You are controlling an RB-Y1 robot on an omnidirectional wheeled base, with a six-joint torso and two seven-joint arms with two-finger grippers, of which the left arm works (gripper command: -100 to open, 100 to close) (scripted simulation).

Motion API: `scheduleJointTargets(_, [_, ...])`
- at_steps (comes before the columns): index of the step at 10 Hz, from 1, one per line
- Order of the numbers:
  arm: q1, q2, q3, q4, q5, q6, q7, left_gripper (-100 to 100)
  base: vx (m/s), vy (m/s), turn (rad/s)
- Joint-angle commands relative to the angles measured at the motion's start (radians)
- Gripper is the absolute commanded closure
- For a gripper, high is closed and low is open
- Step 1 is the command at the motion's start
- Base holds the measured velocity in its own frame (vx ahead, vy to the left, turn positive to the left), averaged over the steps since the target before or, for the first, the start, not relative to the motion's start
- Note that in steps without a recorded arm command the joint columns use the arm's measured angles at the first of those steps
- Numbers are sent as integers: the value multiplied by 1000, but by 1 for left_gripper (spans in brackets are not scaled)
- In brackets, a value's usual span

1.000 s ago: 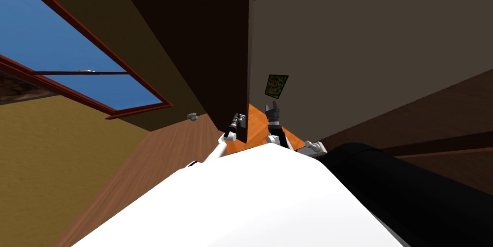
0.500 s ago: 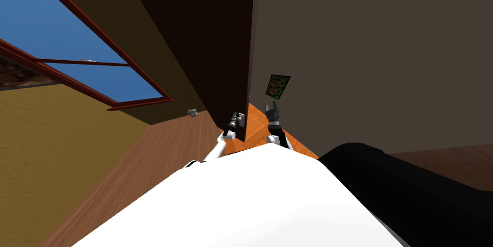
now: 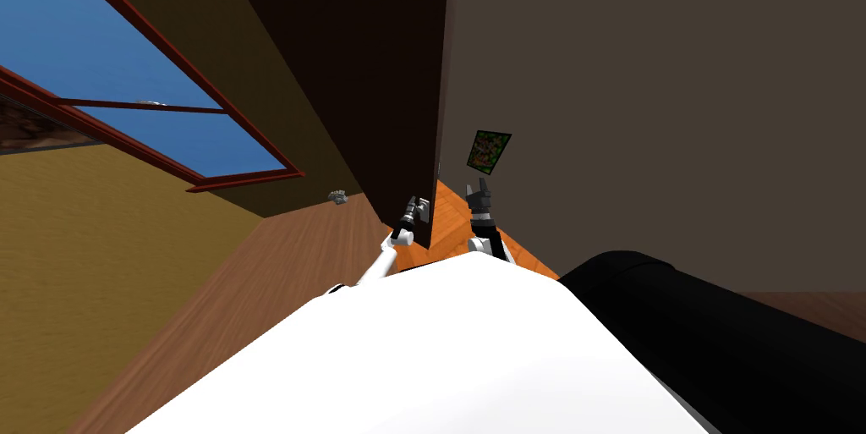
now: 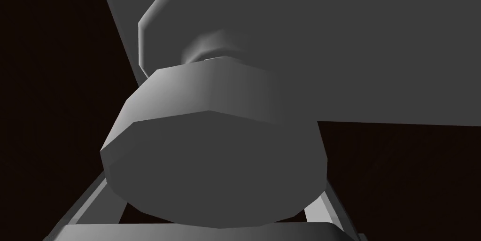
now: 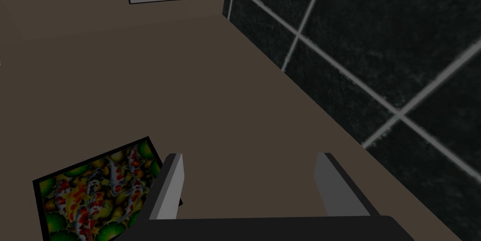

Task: Push the door open

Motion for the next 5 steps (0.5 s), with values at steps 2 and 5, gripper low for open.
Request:
scheduleJointTargets(2, [-9,-27,-39,60,-4,-14,18,-100,-3,2,-7])
scheduleJointTargets(5, [-34,25,-29,63,3,-28,33,-100,4,47,-22])
